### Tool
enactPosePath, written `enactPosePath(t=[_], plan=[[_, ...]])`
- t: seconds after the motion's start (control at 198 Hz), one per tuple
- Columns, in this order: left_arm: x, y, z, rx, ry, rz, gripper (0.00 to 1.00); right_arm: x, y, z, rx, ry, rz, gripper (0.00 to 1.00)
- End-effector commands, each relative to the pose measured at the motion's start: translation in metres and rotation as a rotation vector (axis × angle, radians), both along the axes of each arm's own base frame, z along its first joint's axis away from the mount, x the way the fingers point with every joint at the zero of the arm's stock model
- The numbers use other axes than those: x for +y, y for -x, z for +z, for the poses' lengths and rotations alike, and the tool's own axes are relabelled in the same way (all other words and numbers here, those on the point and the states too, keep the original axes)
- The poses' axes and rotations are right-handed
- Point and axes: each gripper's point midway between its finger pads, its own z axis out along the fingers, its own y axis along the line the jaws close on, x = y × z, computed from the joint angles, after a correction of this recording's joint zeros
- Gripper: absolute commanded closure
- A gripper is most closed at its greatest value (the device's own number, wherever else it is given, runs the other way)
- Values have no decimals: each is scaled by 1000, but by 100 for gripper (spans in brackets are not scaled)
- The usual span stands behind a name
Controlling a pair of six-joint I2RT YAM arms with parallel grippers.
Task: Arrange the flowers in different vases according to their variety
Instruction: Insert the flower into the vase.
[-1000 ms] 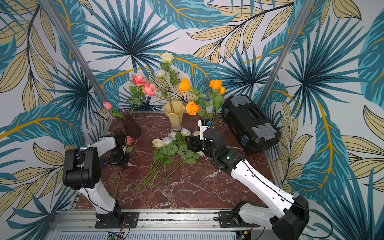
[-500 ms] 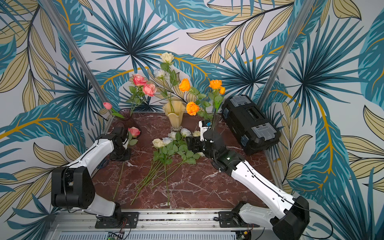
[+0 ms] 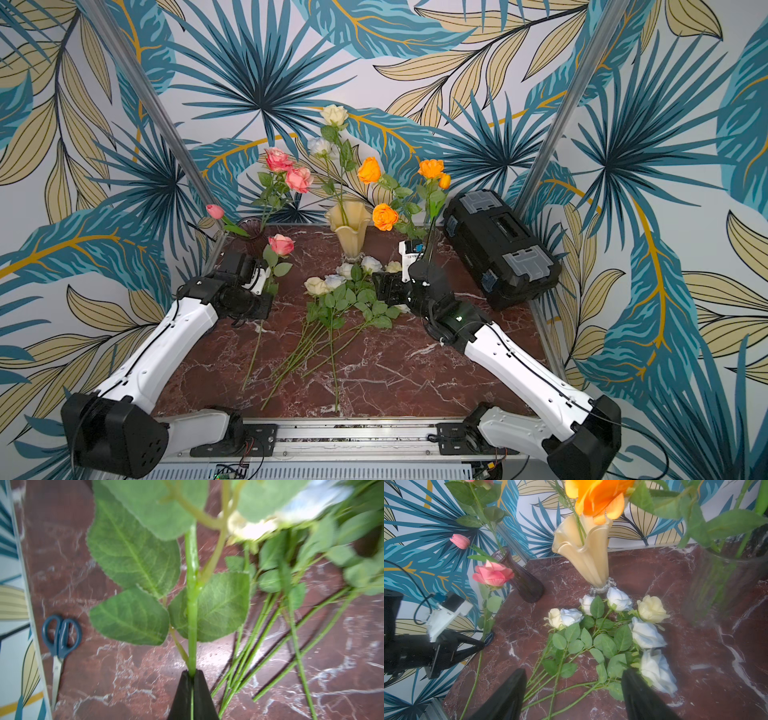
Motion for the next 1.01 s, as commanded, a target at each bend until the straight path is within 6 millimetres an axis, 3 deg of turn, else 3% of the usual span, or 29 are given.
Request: enactPosePath(t=[0.0,0.278,0.662,0.859,1.0], plan=[[-19,-23,68,-252,73,-76,100,-3,-1,7,-18,-13,-11,23],[-11,-38,173,-661,39,-77,100,-3,0,13,-25,-8,-7,23],[19,-90,300,-1051,-61,13,100,-3,2,24,-36,-13,-1,23],[40,-115,337,-1164,-70,51,100,-9,7,28,-35,-14,-12,23],[51,-136,344,-1215,-71,62,100,-15,9,31,-40,-7,-29,23]])
